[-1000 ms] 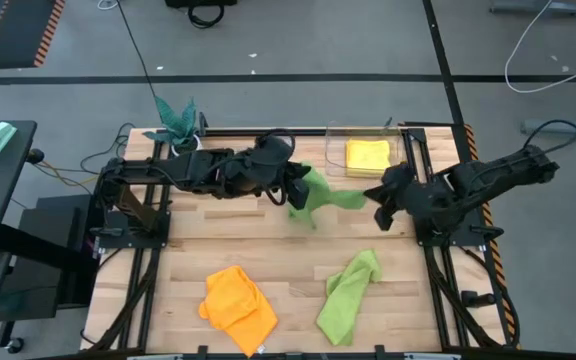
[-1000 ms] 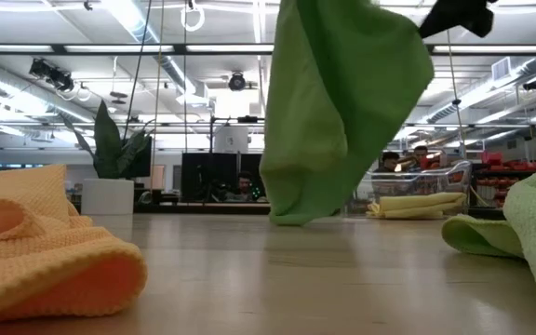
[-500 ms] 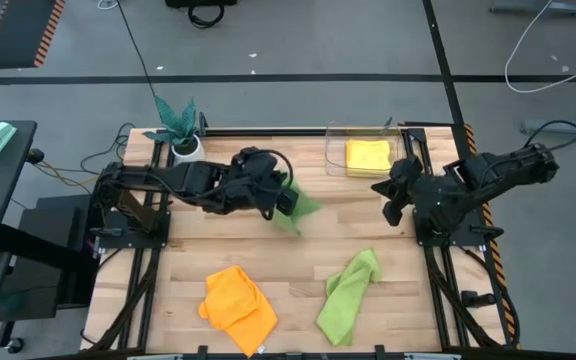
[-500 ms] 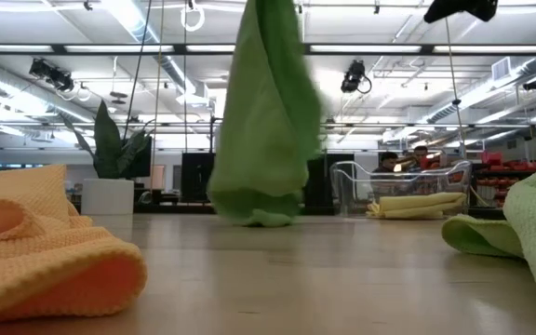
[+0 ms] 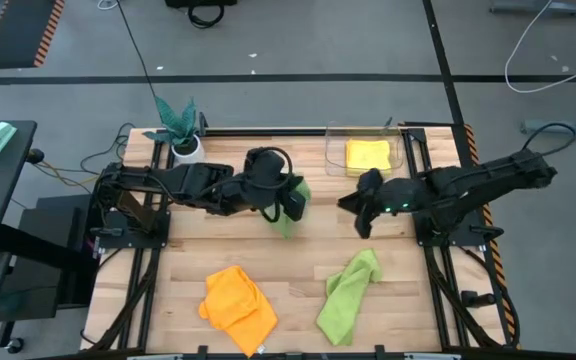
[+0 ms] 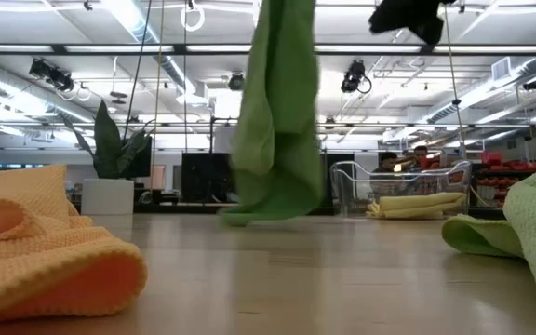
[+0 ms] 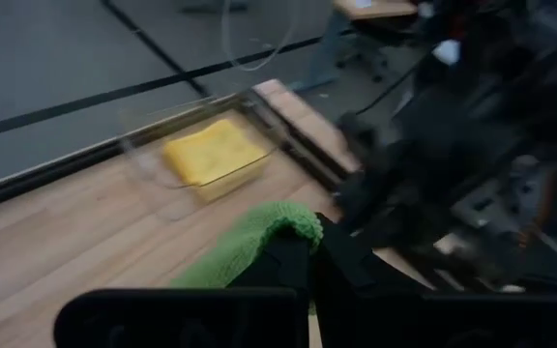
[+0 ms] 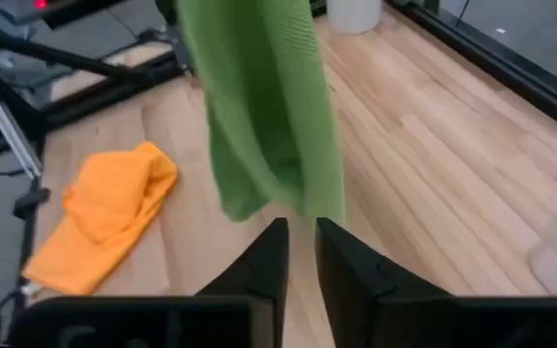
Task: Fold microfiber towels
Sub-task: Fold the green towel
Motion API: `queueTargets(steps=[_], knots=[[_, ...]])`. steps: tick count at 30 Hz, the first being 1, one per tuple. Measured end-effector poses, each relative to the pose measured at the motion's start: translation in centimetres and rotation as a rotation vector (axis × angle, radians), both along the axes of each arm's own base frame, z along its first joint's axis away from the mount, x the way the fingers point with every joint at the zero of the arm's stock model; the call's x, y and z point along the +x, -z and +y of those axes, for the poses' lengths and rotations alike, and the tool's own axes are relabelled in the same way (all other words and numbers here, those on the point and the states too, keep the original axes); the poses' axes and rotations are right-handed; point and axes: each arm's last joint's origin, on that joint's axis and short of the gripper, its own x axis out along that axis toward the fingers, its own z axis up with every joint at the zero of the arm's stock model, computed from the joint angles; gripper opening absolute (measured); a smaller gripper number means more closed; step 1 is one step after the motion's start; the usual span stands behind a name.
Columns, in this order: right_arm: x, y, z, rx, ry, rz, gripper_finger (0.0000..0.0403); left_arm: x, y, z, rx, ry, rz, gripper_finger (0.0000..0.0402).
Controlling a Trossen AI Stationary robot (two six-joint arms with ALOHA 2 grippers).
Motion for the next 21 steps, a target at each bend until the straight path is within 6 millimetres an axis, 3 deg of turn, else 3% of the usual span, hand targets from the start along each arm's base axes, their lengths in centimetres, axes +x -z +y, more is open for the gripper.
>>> queueTargets(steps=[9, 15, 21], knots=[[3.2, 3.1, 0.5, 0.079, -0.098, 0.133, 0.0134, 0.2, -0.3, 0.1, -0.016, 0.038, -0.026, 0.0006], [3.4, 3.2, 1.2, 0.138, -0.100, 0.121, 0.0160, 0.3, -0.3, 0.2, -0.016, 0.036, -0.027, 0.0006], [3.9, 2.9, 1.9, 0.166, -0.116, 0.060, 0.0162, 0.5, -0.4, 0.9, -0.038, 0.050, -0.038, 0.0006]])
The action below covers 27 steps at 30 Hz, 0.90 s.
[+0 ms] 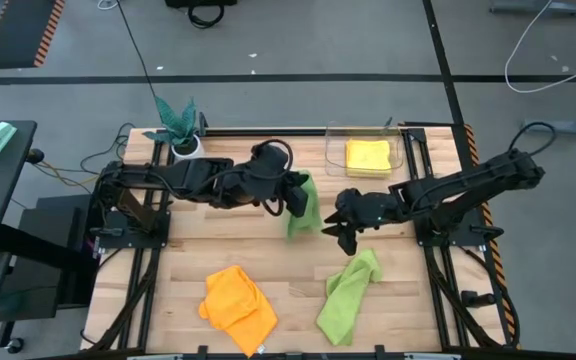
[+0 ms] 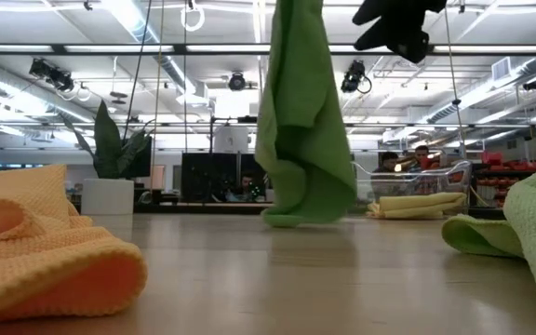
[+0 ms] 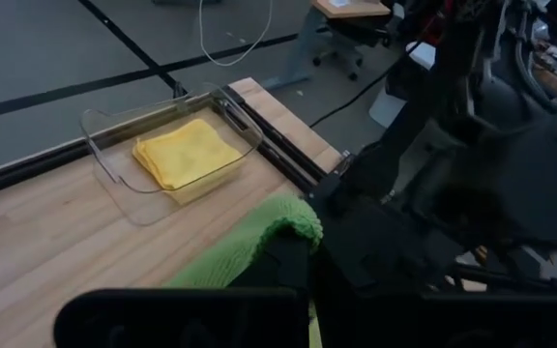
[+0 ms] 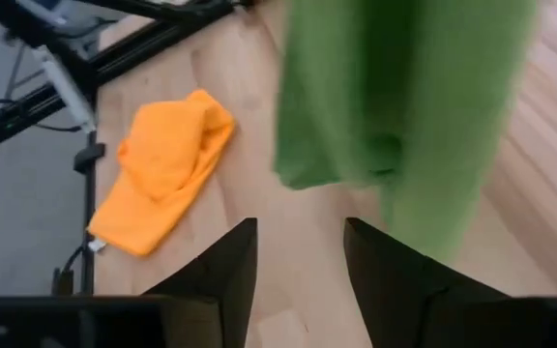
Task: Fold microfiber towels
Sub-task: Fold the green towel
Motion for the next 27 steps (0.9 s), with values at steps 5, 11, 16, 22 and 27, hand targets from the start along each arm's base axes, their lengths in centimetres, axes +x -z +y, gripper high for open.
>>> queueTargets(steps=[5, 11, 16, 22, 27], knots=[[0.7, 0.4, -0.8, -0.031, 0.030, -0.003, 0.0161, 0.2, -0.3, 0.0, 0.012, 0.022, -0.022, 0.0006], [1.5, 0.9, -2.1, -0.070, 0.047, 0.011, 0.0160, 0.3, -0.4, -0.2, -0.004, 0.067, -0.041, 0.0006], [1.8, 0.9, -2.6, -0.071, 0.034, 0.006, 0.0158, 0.4, -0.6, -0.2, -0.010, 0.072, -0.058, 0.0006], [2.1, 0.9, -2.6, -0.066, 0.017, -0.012, 0.0158, 0.4, -0.6, -0.1, -0.021, 0.090, -0.060, 0.0006], [2.3, 1.0, -2.3, -0.067, 0.001, -0.017, 0.0158, 0.6, -0.8, 0.0, -0.027, 0.094, -0.083, 0.0006]])
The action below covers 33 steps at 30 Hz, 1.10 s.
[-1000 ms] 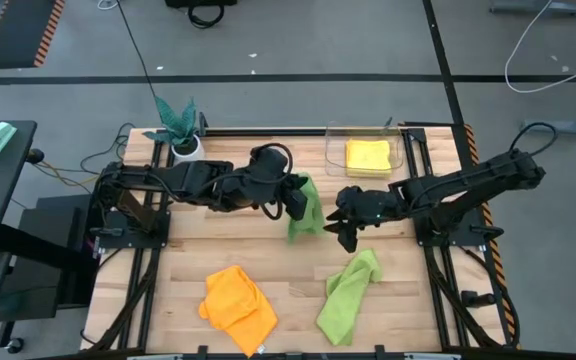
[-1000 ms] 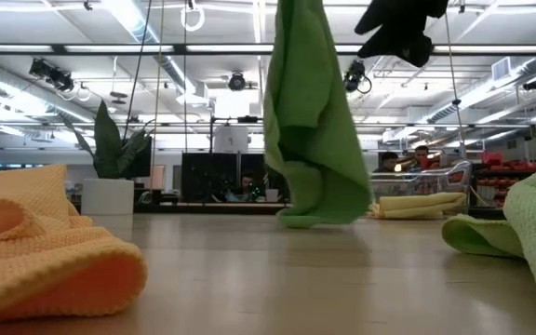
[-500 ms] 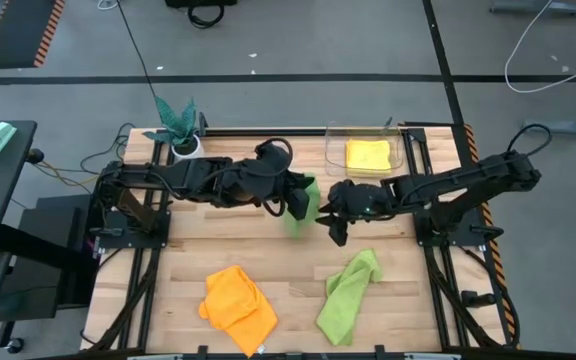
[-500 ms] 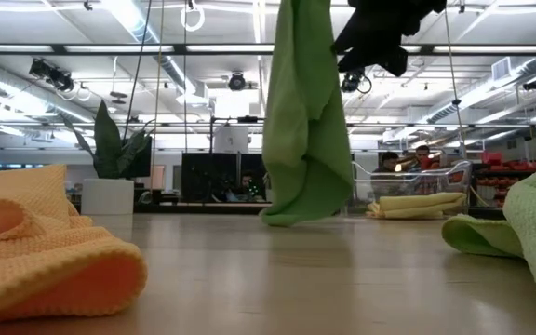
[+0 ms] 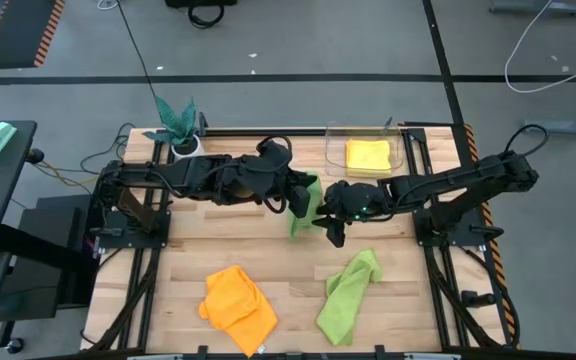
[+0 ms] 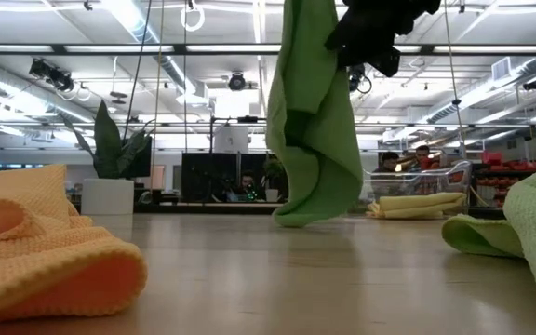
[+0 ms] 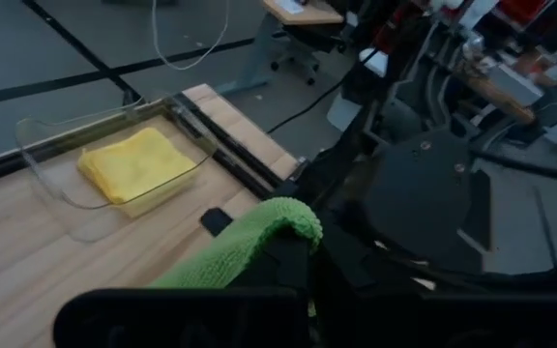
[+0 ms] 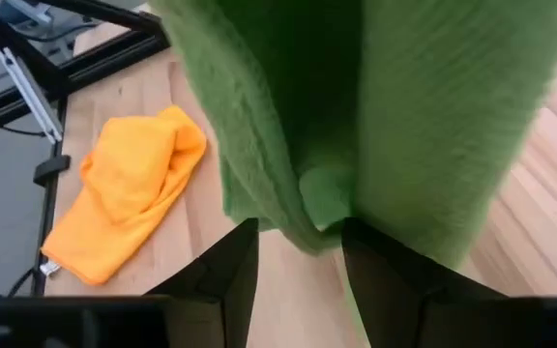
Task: Fold microfiber towels
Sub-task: Fold the green towel
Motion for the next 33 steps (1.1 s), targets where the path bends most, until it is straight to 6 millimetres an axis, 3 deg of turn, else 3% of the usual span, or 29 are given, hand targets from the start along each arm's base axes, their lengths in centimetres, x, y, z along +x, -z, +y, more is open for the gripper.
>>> queueTargets(steps=[27, 33], knots=[[0.3, 0.3, -0.1, -0.038, -0.048, 0.011, 0.0157, -0.4, -1.4, -0.3, -0.009, 0.081, -0.085, 0.0006], [0.1, 0.5, 0.0, -0.072, -0.077, 0.040, 0.0117, -1.3, -2.2, -0.3, -0.003, 0.089, -0.105, 0.0006]])
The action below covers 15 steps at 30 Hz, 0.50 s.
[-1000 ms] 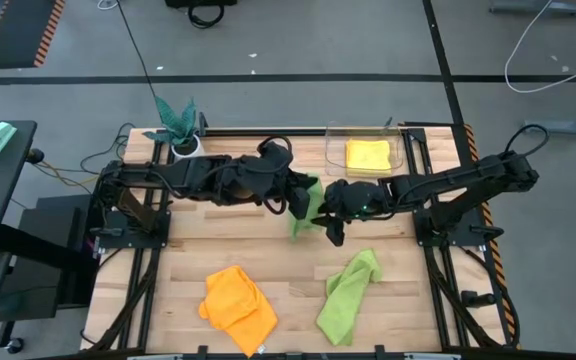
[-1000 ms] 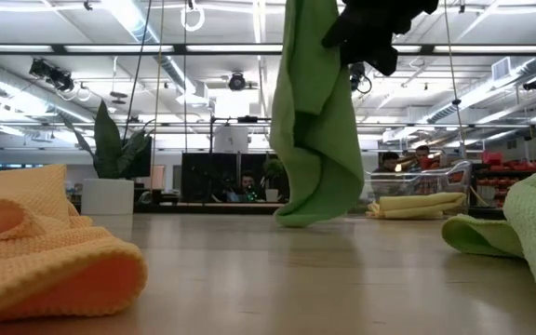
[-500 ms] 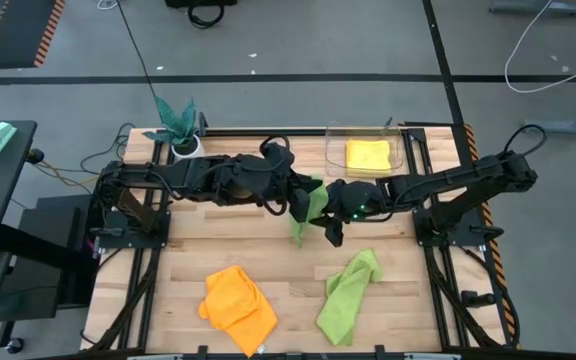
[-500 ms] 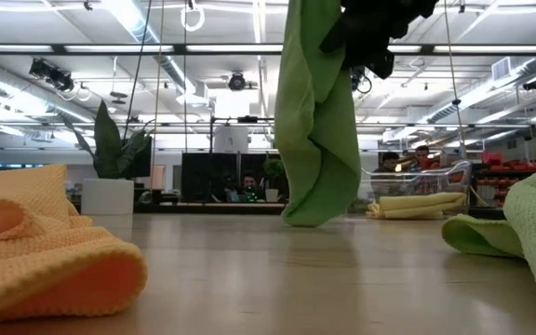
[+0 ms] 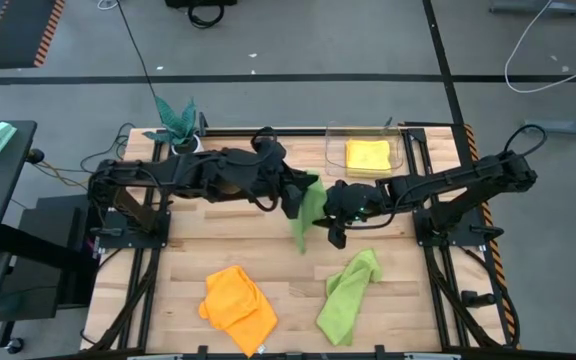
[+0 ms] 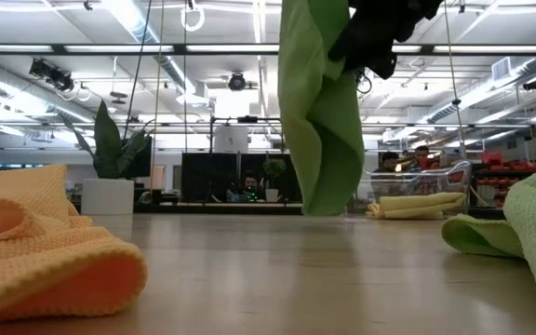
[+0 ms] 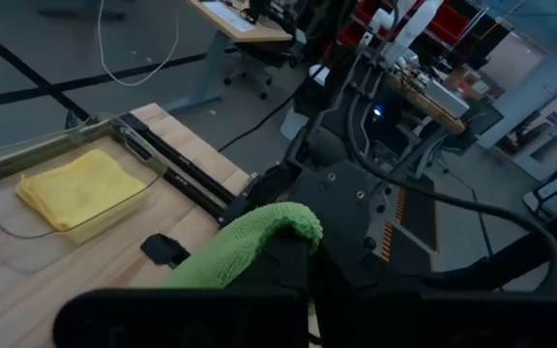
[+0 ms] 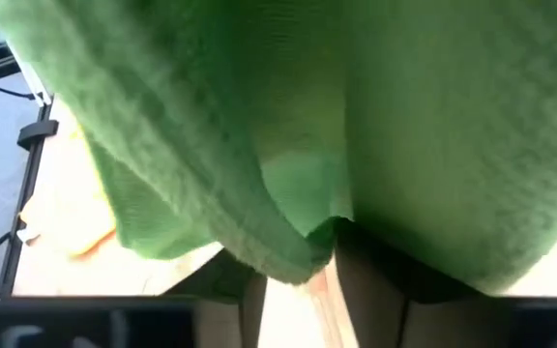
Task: Fold microfiber towels
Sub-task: Fold the green towel
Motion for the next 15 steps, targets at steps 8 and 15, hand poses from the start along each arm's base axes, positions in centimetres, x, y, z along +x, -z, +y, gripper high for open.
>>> queueTargets(steps=[8, 15], knots=[[0.0, 0.0, 0.0, -0.009, -0.007, 0.000, 0.0014, -0.1, 0.2, 0.0, 0.004, 0.001, 0.024, 0.0006], [-0.5, 0.3, 1.3, 0.030, -0.016, 0.046, 0.0024, -0.3, 0.8, 0.3, 0.026, -0.058, 0.086, 0.0006]])
